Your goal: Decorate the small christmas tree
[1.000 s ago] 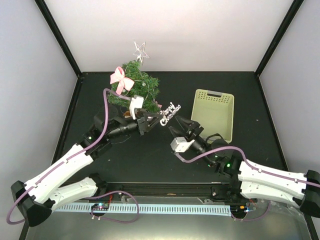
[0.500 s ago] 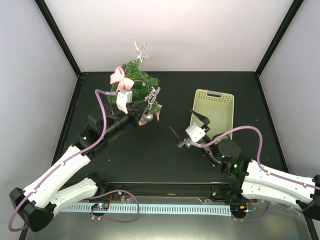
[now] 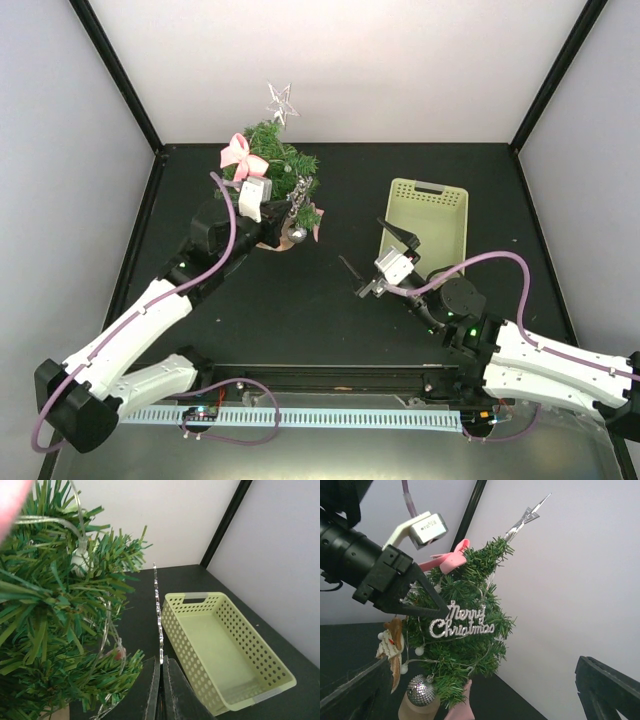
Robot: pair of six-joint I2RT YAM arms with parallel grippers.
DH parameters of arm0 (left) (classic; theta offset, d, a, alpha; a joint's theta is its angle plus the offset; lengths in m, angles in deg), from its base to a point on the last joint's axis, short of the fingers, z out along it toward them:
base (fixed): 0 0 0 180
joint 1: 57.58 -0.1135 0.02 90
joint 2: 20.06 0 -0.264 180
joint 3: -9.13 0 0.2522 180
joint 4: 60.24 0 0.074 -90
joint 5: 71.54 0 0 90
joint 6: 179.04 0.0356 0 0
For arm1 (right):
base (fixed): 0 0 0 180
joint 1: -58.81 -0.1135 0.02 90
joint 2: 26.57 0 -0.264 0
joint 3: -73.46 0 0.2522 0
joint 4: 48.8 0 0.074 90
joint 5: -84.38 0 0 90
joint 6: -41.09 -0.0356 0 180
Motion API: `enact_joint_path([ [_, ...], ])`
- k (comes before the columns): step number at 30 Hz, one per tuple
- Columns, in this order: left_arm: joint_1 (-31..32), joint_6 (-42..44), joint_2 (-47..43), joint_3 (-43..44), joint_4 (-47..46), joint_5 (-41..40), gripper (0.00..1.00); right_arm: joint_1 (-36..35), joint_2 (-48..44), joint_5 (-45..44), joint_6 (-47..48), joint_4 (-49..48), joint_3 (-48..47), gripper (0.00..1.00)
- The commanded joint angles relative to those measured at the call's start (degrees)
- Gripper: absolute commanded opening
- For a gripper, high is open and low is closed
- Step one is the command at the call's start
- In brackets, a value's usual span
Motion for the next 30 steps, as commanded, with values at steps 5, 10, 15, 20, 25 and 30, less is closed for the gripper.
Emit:
enact_joint_path([
  [5,-1.3,3.7,2.1,0.9,2.0,-4.3,0.02,-0.2,-1.2,2.3,0.8,-0.5,-0.7,1.0],
  [10,-2.0,4.4,2.5,0.8,2.5,-4.4,0.02,-0.2,-2.0,2.7,0.3,-0.9,-0.2,1.0],
  [15,-2.4,4.7,3.2,0.7,2.6,-4.1,0.01,-0.2,-2.4,2.7,0.5,-0.2,-0.5,1.0],
  [20,-2.6,5.1,4.3,0.7,2.8,-3.9,0.02,-0.2,-2.6,3.1,0.2,-0.1,-0.1,1.0],
  [25,-2.7,5.1,4.8,0.9,3.3,-3.3,0.02,-0.2,-2.9,3.5,0.0,0.2,-0.1,1.0],
  [30,-2.7,5.5,5.1,0.9,4.3,-4.1,0.02,-0.2,-3.0,3.4,0.2,0.4,0.1,1.0],
])
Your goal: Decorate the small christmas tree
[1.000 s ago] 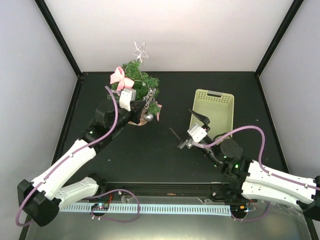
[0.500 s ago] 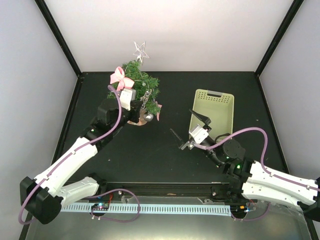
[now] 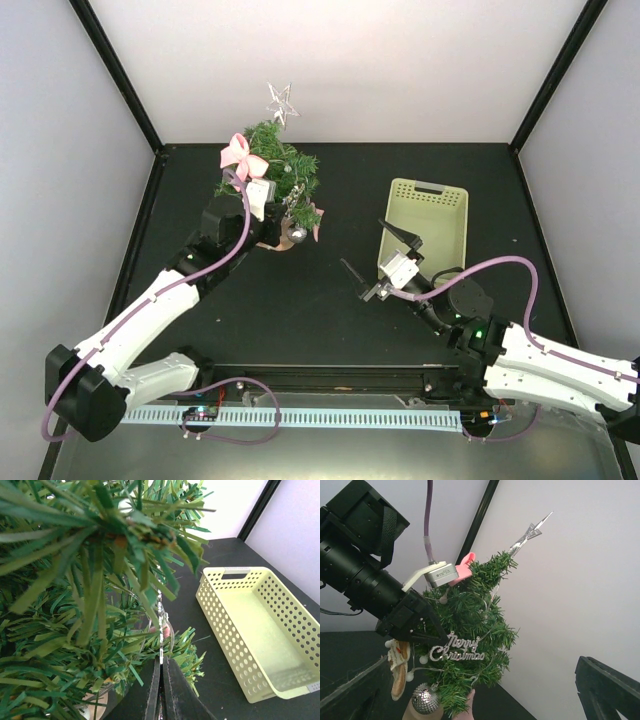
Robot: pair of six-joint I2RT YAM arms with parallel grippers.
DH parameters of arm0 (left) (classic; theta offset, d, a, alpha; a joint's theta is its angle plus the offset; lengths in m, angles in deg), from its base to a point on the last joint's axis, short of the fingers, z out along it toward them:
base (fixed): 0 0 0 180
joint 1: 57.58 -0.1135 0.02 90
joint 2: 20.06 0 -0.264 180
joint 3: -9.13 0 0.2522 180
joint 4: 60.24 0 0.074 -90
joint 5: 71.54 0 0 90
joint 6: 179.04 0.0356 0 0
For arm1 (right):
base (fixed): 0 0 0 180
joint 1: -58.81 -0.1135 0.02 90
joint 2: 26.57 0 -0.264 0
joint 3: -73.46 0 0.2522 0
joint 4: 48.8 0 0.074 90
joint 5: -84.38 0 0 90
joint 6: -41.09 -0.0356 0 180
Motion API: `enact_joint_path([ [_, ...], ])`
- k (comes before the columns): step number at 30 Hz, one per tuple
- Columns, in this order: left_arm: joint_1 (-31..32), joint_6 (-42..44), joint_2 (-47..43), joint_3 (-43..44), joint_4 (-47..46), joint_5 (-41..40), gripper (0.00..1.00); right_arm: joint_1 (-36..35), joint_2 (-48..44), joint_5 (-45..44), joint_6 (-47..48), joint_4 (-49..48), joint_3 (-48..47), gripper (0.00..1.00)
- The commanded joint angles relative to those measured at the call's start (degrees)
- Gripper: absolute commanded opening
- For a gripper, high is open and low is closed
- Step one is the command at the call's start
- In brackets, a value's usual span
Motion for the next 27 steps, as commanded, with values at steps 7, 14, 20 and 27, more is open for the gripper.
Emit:
enact_joint_path([
  [7,-0.3,1.6,0.7,1.3,1.4,-1.3,0.06,-0.1,-0.7,0.5,-0.4,-0.3,0.2,1.0],
  [14,-0.3,1.7,1.1,1.5,1.8,-1.5,0.07,-0.2,-0.8,0.1,-0.4,-0.4,0.4,1.0],
  [20,-0.3,2.0,1.4,1.9,2.6,-1.1,0.01,-0.2,-0.6,0.1,-0.3,-0.6,0.6,1.0],
  [27,-0.3,1.4,2.1,2.6,3.0,-0.8,0.02,-0.1,-0.5,0.3,-0.3,-0.6,0.7,1.0],
])
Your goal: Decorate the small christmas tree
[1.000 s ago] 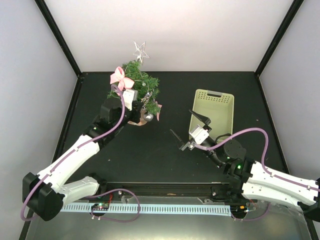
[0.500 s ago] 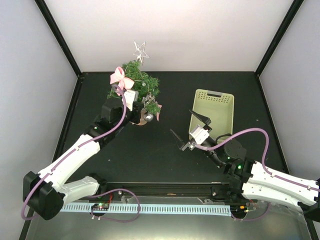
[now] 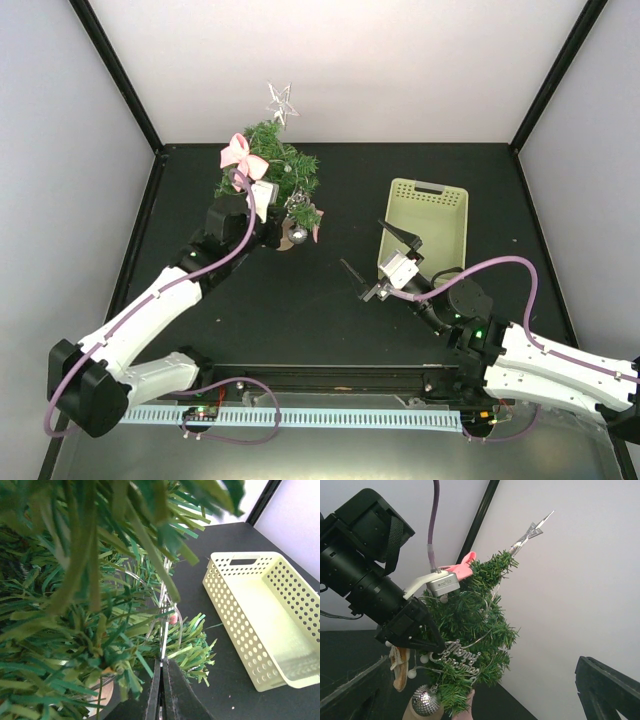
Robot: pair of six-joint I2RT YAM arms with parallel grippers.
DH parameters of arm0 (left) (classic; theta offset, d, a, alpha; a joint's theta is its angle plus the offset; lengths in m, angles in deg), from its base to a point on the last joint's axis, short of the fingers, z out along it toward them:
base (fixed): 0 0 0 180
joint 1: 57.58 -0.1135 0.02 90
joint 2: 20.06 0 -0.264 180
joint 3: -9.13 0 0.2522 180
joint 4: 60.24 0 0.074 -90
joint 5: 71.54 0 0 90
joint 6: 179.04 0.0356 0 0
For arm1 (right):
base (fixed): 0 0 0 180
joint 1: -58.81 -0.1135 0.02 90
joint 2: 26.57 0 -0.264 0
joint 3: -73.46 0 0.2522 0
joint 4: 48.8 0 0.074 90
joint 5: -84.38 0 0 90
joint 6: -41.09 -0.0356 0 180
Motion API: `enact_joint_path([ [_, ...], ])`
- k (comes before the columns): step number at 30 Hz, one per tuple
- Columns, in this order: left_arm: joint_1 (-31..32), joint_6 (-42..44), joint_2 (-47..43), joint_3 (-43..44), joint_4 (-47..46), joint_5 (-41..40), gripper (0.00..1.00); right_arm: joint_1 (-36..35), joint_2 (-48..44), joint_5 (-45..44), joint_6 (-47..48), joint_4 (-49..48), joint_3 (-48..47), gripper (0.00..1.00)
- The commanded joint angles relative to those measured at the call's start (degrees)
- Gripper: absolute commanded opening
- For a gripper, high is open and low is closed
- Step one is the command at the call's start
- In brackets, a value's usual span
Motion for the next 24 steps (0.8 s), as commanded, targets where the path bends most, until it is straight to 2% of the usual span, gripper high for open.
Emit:
enact_joint_path([
  [1,-0.4,0.1,0.9,2.6,0.7,-0.2,0.01,-0.2,-0.5,0.3,-0.4,-0.8,0.6,1.0],
  [12,-0.4,-5.9,0.8,4.0,-1.2,1.6,0.02,-0.2,-0.6,0.5,-0.4,-0.5,0.6,1.0],
  [24,-0.4,-7.6,2.9,3.7,-2.0,1.8,0.02,-0.1,-1.1,0.2,0.2,-0.1,0.9,1.0],
])
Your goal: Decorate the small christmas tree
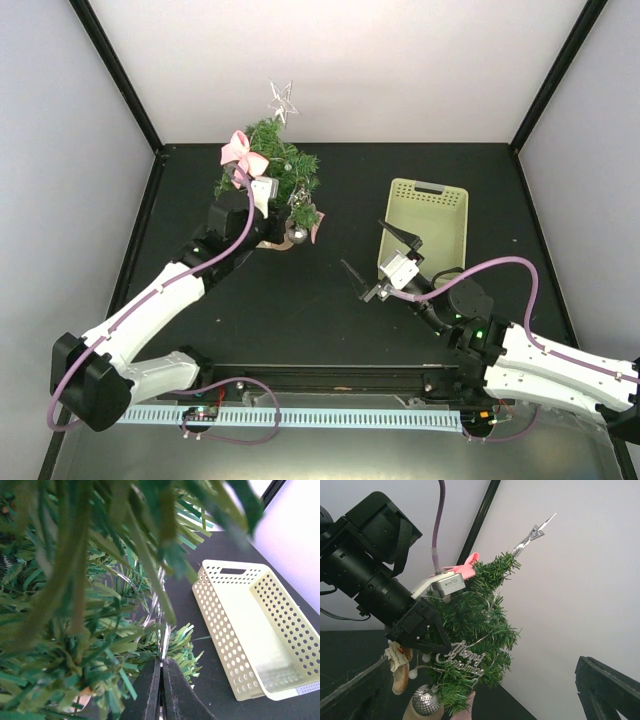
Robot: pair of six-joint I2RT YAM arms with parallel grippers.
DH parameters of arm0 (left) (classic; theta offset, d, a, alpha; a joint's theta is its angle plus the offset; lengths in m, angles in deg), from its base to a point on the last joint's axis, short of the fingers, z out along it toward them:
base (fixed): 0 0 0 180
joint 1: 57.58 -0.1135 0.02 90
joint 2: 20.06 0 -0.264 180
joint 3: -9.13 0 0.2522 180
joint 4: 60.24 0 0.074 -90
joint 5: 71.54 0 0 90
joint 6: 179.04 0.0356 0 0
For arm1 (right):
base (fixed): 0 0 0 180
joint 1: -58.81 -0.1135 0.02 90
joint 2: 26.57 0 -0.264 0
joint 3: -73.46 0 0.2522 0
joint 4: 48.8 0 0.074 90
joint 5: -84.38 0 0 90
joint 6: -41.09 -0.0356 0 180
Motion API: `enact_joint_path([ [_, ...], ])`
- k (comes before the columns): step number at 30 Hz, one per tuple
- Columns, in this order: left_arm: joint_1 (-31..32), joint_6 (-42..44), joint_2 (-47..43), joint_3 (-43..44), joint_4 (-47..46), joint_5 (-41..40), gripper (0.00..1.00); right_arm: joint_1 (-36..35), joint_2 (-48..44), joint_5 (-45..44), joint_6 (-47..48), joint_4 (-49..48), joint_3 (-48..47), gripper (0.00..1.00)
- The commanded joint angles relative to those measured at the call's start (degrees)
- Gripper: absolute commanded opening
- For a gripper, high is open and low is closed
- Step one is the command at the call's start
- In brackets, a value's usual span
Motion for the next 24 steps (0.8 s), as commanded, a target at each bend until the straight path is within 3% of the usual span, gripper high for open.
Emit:
enact_joint_path([
  [1,-0.4,-1.2,0.8,2.2,-1.1,0.2,0.03,-0.2,-0.9,-0.1,0.2,-0.3,0.9,1.0],
  [14,-0.3,-0.4,-0.6,2.6,0.2,-1.9,0.21,-0.2,-0.9,-0.1,0.5,-0.5,0.9,1.0],
  [24,-0.3,0.0,-2.4,3.4,1.0,-3.1,0.29,-0.2,-1.0,0.3,0.4,0.0,0.7,1.0],
])
